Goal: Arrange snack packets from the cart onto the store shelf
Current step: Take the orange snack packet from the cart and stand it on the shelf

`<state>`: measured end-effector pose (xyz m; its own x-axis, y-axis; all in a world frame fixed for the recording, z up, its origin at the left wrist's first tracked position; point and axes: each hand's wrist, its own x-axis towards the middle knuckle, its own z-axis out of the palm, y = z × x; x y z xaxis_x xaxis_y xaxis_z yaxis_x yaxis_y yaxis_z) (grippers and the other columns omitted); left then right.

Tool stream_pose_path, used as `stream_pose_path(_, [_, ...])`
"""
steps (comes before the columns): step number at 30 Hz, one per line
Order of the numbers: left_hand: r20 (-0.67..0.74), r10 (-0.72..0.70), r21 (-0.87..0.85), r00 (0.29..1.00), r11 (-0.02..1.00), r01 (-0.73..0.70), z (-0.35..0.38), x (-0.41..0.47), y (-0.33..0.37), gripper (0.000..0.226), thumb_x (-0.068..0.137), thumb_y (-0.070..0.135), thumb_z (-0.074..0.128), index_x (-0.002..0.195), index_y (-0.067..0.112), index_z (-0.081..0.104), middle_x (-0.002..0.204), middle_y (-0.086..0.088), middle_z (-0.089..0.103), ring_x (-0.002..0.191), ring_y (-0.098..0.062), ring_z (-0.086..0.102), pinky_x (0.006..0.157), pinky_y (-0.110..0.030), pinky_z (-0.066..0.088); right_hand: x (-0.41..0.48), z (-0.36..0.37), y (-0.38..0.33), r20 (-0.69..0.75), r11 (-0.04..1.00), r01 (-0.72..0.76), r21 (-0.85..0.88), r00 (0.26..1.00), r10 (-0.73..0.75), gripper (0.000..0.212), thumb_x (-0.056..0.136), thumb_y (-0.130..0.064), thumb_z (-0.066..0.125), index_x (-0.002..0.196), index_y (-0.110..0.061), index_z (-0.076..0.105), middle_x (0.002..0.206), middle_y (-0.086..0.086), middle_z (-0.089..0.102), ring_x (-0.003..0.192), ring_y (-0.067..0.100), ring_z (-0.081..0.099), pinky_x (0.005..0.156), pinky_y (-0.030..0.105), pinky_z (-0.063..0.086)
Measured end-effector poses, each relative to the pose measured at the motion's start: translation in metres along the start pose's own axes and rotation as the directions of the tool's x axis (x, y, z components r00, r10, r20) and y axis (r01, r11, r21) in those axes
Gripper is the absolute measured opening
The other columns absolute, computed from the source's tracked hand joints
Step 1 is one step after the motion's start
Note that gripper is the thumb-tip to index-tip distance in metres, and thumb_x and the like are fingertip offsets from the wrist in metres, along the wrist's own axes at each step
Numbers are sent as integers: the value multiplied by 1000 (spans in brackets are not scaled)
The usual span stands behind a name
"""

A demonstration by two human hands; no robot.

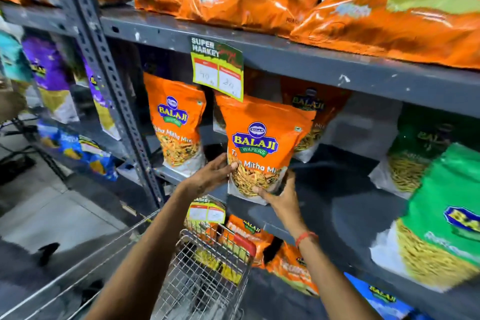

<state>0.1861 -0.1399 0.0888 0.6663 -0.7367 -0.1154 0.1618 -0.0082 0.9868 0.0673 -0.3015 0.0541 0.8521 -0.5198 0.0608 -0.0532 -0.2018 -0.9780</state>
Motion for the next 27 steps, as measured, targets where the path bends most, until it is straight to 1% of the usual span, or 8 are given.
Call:
stream_pose_path(3, [-66,35,-36,997,999,-37,-3,0,4,34,86,34,58,118,28,48,113,15,63,106,-5,60,84,-25,51,-5,-9,-12,1,997,31,75,1000,-31,44,69,-60,66,106,-45,47,119,-4,60,108,6,58,85,26,50])
stream_pose_path(6, [-238,135,-115,962,979,-166,2,7,16,20,96,23,43,112,23,54,111,5,63,105,-10,59,84,-26,46,-1,-14,-28,-178,981,188,56,968,-176,19,91,-41,48,106,-32,55,113,-1,64,97,-3,59,77,3,45])
stream_pose_path(11, [-376,163,-277,912,920,-278,10,23,33,12,94,18,47,94,18,59,86,6,73,86,-9,67,70,-19,55,9,-13,-44,-337,951,299,-84,889,-309,14,94,-21,45,98,-12,56,99,5,63,89,18,57,67,-4,39])
stream_pose_path(15, [-397,210,-286,893,897,-337,19,24,31,17,97,15,38,88,19,51,70,15,74,70,1,69,62,-15,56,6,-14,-53,-407,974,226,36,893,-192,13,96,-21,43,96,-13,54,100,4,61,89,15,56,68,8,42])
stream_pose_path(18, [-366,215,-271,905,906,-325,17,19,26,15,98,21,36,99,18,51,88,12,73,83,0,68,71,-19,54,3,-15,-57,-301,973,171,153,946,-119,14,96,-28,43,101,-19,52,103,-1,60,88,3,57,73,17,44])
stream_pose_path(22, [-101,135,-121,986,982,-147,2,4,-4,38,88,18,50,126,19,44,125,4,59,114,-8,58,96,-24,49,1,-19,-29,119,988,13,152,992,-31,55,79,-50,58,129,-35,39,113,-22,57,95,-14,56,77,8,50])
stream_pose_path(24, [-24,43,10,999,999,-43,0,-1,-21,48,86,3,57,129,17,41,132,-2,55,121,-14,53,104,-32,43,1,-15,-11,217,999,-22,41,976,12,65,78,-33,70,132,-33,34,120,-13,54,106,-3,55,81,11,48])
stream_pose_path(27, [-38,-20,101,999,995,24,-2,1,-30,59,82,3,63,134,13,36,141,-10,48,131,-23,45,111,-43,36,6,-12,2,209,1000,-27,-2,978,27,78,74,-23,76,136,-27,30,132,-2,48,123,15,47,92,22,45])
